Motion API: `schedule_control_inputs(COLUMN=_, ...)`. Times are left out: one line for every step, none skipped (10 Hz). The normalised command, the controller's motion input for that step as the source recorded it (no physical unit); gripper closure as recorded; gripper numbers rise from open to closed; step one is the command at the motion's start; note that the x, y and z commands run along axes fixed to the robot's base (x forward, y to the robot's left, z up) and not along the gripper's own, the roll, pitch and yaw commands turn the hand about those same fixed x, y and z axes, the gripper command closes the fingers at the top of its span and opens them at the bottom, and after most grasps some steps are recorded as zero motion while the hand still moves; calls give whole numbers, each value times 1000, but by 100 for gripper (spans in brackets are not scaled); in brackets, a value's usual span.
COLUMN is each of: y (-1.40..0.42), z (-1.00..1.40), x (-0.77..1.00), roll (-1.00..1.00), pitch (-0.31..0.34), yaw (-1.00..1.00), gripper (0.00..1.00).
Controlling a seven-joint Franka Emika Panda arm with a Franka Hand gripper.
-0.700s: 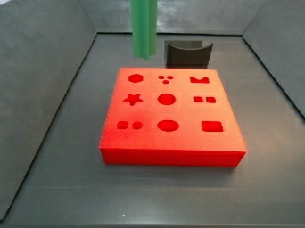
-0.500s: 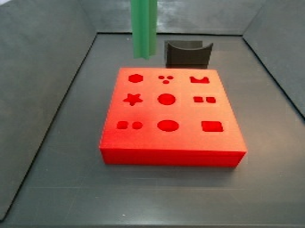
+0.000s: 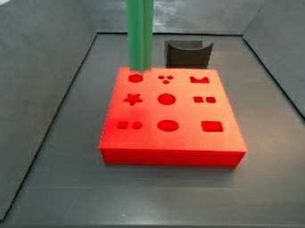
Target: Insert the star object.
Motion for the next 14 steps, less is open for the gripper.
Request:
schedule_control_inputs(y=0, z=-806, x=-11, roll=0, pitch=-46, yaw=-1000, gripper=100)
schedule_control_inputs(y=249, z=-774, x=-171, roll=0, pitch=-51, yaw=-794, gripper=100)
schedule_control_inputs(y=380, z=-711, x=-49, roll=0, pitch=-11, yaw=-669, gripper=100)
schedule_control_inputs(y=317, z=-631, x=-194, roll=0, pitch=-17, yaw=-640, gripper=100)
schedule_control_inputs(y=0, z=-57, x=-209, roll=-17, pitch=-27, yaw=-71, gripper=100)
schedule_control_inputs(y=-203, z=0, x=0, roll=43, pitch=0, yaw=63, gripper=100)
schedule_control_inputs(y=-203, z=106, x=146, roll=219, pitch=123, yaw=154, gripper=100)
schedule_control_inputs(y=-54, z=-37, x=29, roll=180, pitch=101, yaw=189, gripper=100)
schedule_control_inputs(y=0, z=-280, x=0, roll=224, pitch=91, yaw=231, gripper=100)
schedule_control_inputs(y=0, z=-289, x=0, roll=227, pitch=91, yaw=277, gripper=100)
schedule_control_inputs(y=-163, z=-34, x=103, roll=299, pitch=146, yaw=449, gripper=100)
schedule_control_inputs(y=-169, z=0, x=243, roll=179, pitch=117, yaw=217, gripper=100)
schedule_control_inputs(y=-77, z=0, x=171, roll=126, pitch=54, yaw=80, gripper=100)
schedule_control_inputs(y=-34, z=-140, x=0, roll=111, pitch=23, yaw=0, gripper=100)
